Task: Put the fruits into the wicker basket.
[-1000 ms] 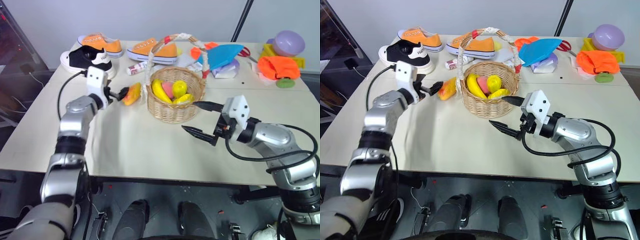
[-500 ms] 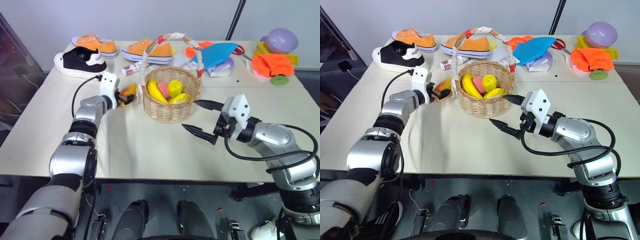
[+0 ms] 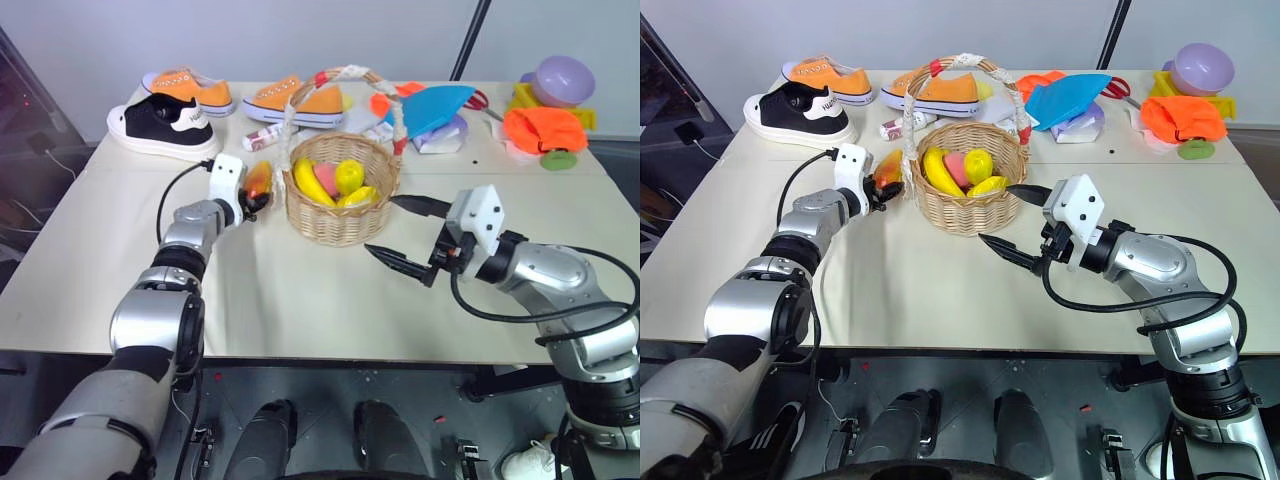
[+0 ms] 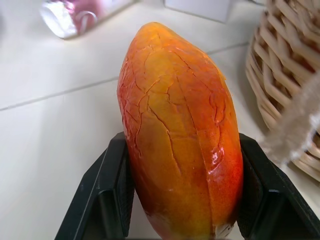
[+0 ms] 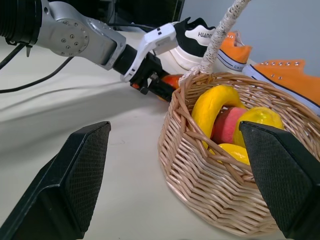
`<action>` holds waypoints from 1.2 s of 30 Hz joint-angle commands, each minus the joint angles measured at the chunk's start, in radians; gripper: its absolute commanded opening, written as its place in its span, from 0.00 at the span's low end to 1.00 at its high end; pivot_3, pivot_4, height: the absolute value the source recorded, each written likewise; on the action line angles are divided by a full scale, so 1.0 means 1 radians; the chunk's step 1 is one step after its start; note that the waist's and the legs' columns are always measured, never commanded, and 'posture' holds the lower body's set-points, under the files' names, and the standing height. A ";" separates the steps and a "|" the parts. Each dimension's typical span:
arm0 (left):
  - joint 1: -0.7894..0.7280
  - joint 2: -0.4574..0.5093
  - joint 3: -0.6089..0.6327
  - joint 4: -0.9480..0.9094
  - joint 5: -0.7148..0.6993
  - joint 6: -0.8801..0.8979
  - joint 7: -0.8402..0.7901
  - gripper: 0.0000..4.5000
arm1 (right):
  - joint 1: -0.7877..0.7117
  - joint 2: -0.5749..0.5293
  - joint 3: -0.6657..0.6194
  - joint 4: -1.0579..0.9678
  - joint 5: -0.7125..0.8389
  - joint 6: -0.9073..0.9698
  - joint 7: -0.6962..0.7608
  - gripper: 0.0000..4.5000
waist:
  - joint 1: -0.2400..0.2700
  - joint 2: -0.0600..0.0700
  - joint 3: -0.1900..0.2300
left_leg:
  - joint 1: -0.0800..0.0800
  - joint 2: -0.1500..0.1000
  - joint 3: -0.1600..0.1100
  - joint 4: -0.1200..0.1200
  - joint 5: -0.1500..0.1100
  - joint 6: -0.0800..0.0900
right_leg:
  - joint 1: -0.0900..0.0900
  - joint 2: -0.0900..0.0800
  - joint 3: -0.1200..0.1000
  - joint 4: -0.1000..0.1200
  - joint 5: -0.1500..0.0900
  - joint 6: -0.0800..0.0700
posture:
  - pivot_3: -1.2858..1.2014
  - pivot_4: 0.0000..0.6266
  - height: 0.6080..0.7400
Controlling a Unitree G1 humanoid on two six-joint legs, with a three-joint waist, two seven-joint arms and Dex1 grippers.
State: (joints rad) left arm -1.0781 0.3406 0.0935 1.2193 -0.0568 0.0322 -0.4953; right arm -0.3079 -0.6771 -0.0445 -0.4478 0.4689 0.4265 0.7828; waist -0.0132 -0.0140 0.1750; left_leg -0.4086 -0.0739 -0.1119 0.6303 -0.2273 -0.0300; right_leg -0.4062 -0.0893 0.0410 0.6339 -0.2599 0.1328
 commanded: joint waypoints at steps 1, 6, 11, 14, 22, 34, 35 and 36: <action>0.029 0.037 0.027 -0.129 -0.034 -0.023 -0.054 0.45 | 0.001 -0.005 -0.028 -0.032 -0.009 -0.027 -0.007 0.96 | 0.000 0.000 0.000 | 0.000 0.000 0.000 0.000 0.000 0.000 | 0.000 0.000 0.000 0.000 0.000 0.000 | 0.52 0.24 1.00; 0.397 0.148 0.041 -0.868 -0.210 0.255 -0.260 0.45 | 0.022 -0.002 -0.050 -0.007 -0.015 -0.047 -0.003 0.96 | -0.013 0.001 0.000 | 0.000 0.003 0.002 -0.002 0.000 0.000 | -0.002 0.000 0.004 0.001 0.000 0.000 | 0.52 0.24 1.00; 0.713 0.275 0.214 -1.378 -0.566 0.488 -0.407 0.45 | 0.019 0.003 -0.052 0.019 -0.023 -0.072 0.006 0.96 | -0.004 0.001 0.000 | 0.000 0.004 0.001 -0.002 0.000 -0.001 | -0.004 -0.001 0.005 0.002 0.001 -0.002 | 0.52 0.24 1.00; 0.756 0.277 0.196 -1.503 -0.654 0.569 -0.389 0.45 | -0.002 0.009 -0.041 0.046 -0.029 -0.086 0.015 0.96 | 0.013 0.002 -0.001 | 0.001 0.003 0.000 -0.001 0.000 -0.001 | 0.001 -0.003 0.003 0.000 0.001 -0.002 | 0.52 0.24 1.00; 0.550 0.001 0.013 -1.390 -0.532 0.592 -0.074 0.45 | -0.027 0.026 -0.017 0.072 -0.051 -0.109 0.019 0.96 | 0.024 0.001 -0.002 | 0.002 0.000 0.000 0.001 -0.001 0.001 | 0.004 -0.004 0.000 -0.003 0.001 -0.001 | 0.52 0.24 1.00; 0.299 -0.185 -0.052 -1.066 -0.386 0.469 0.041 0.45 | -0.056 0.072 -0.036 0.107 -0.102 -0.132 -0.067 0.96 | 0.003 0.001 -0.001 | 0.001 0.001 0.001 0.000 0.000 0.000 | 0.002 0.001 0.002 -0.002 0.001 -0.001 | 0.52 0.24 1.00; 0.287 -0.195 -0.047 -1.049 -0.384 0.470 0.051 0.45 | -0.059 0.076 -0.036 0.109 -0.102 -0.130 -0.073 0.96 | 0.003 0.001 -0.001 | 0.001 0.001 0.001 0.000 0.000 0.000 | 0.002 0.001 0.002 -0.002 0.001 -0.001 | 0.52 0.24 1.00; 0.276 -0.207 -0.039 -1.028 -0.378 0.463 0.068 0.45 | -0.061 0.076 -0.034 0.111 -0.112 -0.136 -0.076 0.96 | 0.003 0.001 -0.001 | 0.001 0.001 0.001 0.000 0.000 0.000 | 0.002 0.000 0.002 -0.002 0.001 -0.001 | 0.52 0.24 1.00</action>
State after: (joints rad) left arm -0.7739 0.1426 0.0297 0.1811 -0.4440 0.5217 -0.4493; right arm -0.3492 -0.6033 -0.0514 -0.3227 0.3650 0.3175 0.7211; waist -0.0103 -0.0131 0.1736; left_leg -0.4074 -0.0726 -0.1108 0.6306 -0.2270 -0.0304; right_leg -0.4044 -0.0890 0.0428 0.6323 -0.2588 0.1314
